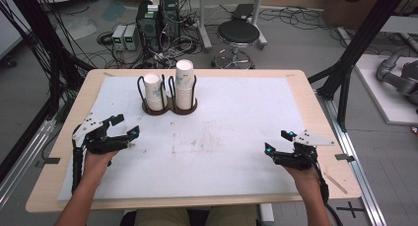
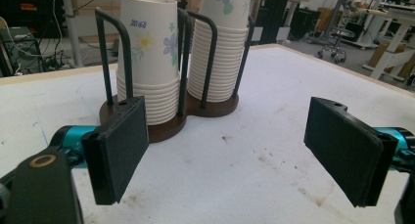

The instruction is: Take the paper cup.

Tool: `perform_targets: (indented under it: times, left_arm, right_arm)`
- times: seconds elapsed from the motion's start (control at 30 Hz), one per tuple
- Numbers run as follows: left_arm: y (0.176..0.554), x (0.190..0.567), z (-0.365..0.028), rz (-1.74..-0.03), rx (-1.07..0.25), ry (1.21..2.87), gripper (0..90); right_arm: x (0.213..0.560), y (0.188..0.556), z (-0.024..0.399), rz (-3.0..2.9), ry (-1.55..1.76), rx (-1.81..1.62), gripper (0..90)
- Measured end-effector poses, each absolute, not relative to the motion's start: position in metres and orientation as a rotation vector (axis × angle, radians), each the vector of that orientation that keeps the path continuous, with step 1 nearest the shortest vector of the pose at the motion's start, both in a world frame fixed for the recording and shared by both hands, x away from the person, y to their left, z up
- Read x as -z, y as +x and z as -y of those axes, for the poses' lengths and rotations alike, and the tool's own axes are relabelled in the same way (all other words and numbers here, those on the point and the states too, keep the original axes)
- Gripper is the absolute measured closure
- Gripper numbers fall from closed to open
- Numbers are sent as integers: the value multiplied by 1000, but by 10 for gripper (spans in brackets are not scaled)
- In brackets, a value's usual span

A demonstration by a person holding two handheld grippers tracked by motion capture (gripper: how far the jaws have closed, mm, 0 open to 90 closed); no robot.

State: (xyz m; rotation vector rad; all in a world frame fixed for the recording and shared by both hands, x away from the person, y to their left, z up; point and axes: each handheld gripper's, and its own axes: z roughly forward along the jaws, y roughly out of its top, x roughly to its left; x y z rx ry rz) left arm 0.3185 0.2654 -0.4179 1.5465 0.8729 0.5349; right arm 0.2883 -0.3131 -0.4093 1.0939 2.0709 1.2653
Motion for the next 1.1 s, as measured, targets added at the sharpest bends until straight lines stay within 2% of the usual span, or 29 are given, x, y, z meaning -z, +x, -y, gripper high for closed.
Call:
perform_targets:
  times: [0.47, 0.83, 1.1]
  left_arm:
    - [329, 414, -263, -887, -530, 1540, 166]
    - [353, 385, -253, -861, -513, 1571, 166]
    - [386, 358, -246, -840, -466, 1608, 168]
  right_arm:
    - [410, 283, 315, -2075, 1101, -1261, 206]
    - [406, 282, 315, -2061, 1112, -1277, 206]
    - [407, 283, 313, -2068, 1101, -1270, 206]
